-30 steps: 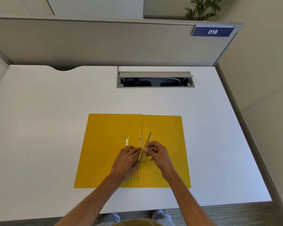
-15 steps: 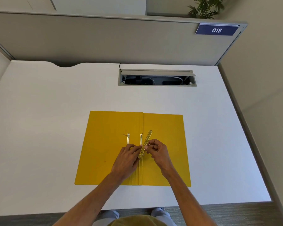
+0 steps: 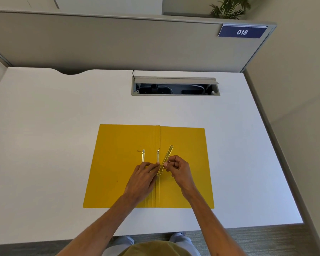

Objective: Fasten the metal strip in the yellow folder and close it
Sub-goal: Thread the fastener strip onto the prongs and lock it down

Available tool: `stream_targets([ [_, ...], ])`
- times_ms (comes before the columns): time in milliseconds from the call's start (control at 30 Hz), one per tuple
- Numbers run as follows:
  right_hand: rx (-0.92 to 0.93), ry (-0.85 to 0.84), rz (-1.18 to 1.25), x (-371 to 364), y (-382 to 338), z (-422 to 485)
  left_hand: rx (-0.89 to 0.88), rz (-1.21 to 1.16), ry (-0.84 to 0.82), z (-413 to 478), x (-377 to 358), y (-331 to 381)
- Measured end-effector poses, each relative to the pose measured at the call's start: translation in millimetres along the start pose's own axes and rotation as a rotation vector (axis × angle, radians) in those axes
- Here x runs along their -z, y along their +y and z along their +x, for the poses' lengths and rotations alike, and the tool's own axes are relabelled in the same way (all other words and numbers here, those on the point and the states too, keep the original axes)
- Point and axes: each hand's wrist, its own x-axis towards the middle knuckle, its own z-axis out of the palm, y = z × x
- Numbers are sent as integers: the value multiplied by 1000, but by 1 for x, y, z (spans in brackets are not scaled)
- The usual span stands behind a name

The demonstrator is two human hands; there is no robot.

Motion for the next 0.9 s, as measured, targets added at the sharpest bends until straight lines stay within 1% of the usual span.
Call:
stream_targets([
  [267, -1, -9, -16, -5, -1, 1, 12, -7, -34, 2, 3, 3],
  [500, 3, -16, -26, -3, 2, 4, 20, -18, -9, 1, 2, 4],
  [733, 24, 8, -36, -2, 0, 5, 34, -6, -25, 2, 1, 4],
  [900, 3, -26, -14, 0, -2, 3, 22, -2, -9, 2, 3, 4],
])
